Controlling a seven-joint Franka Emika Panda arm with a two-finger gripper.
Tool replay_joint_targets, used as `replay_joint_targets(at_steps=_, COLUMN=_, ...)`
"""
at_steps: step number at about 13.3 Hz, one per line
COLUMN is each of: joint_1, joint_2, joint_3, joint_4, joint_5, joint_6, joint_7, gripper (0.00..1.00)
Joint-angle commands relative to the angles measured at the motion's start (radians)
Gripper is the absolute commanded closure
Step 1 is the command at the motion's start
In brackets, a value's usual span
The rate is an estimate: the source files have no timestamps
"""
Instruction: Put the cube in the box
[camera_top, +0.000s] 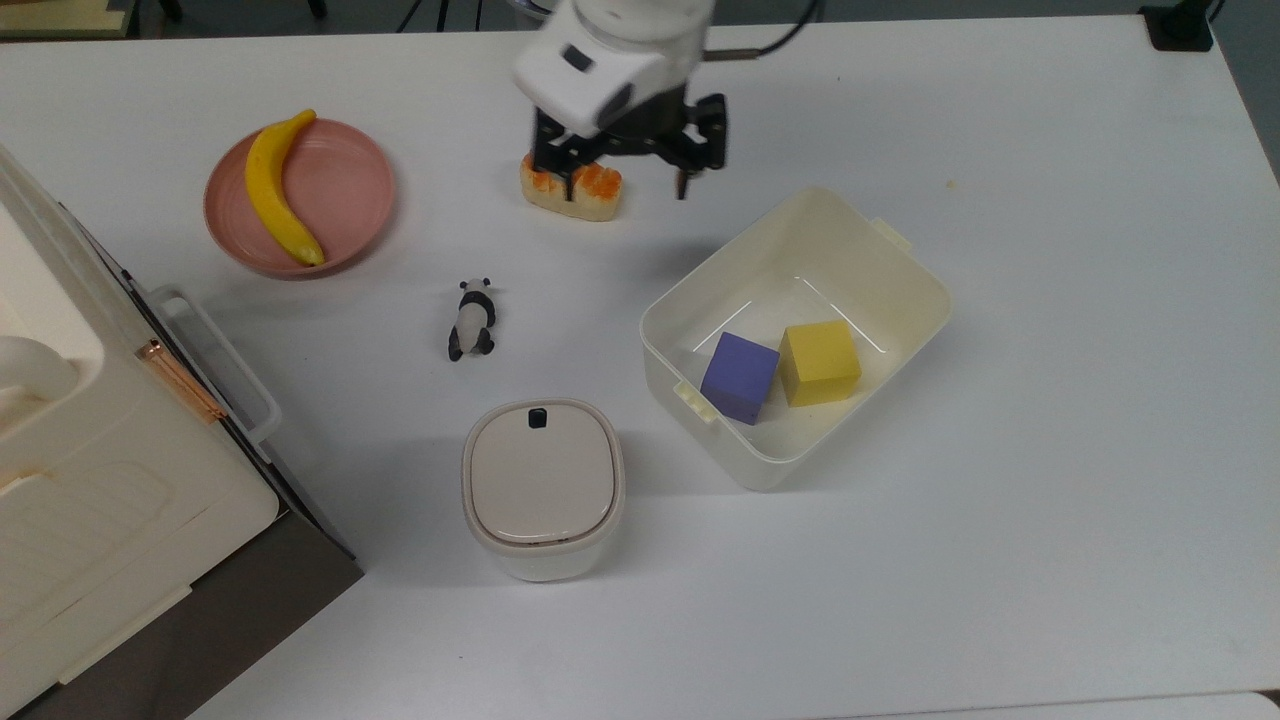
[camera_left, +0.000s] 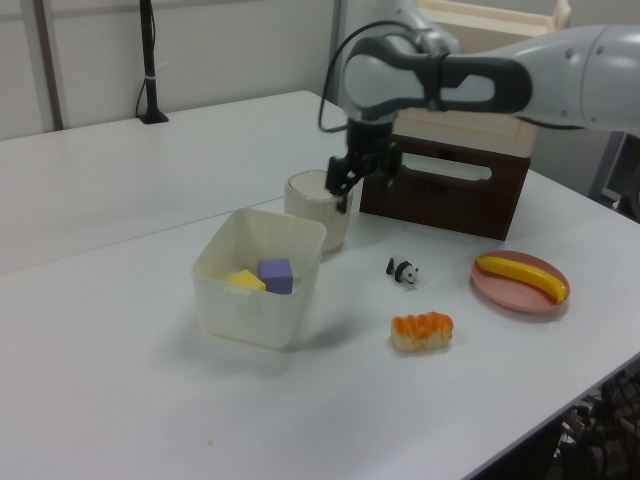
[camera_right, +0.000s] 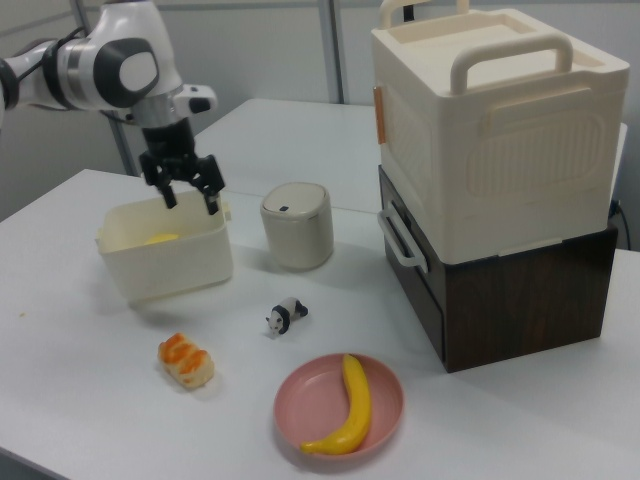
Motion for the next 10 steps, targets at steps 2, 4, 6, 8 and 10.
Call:
replay_joint_targets(at_steps=2, joint_1=-0.125, joint_2=-0.047, joint_3=0.0, joint_4=-0.027, joint_5=-0.013, joint_6=-0.018, joint_7=-0.054, gripper=0.0)
replay_joint_targets(at_steps=4, joint_1=-0.258, joint_2=-0.05, joint_3=0.118, joint_4=-0.026, joint_5=-0.013, joint_6=-0.018, joint_7=-0.089, gripper=0.0)
replay_joint_targets(at_steps=6, joint_1=-0.3, joint_2=-0.073, joint_3=0.15, joint_4=-0.026, joint_5=-0.007, joint_6=-0.018, joint_7=-0.072, gripper=0.0)
replay_joint_targets(at_steps=8, joint_1=-0.302, joint_2=-0.083, joint_3=0.151, joint_4=-0.026, joint_5=-0.004, joint_6=-0.019, joint_7=-0.047, gripper=0.0)
replay_joint_targets(at_steps=10, joint_1=-0.302, joint_2=-0.083, joint_3=0.151, joint_4=-0.023, joint_5=-0.004, joint_6=-0.018, joint_7=-0.032, gripper=0.0)
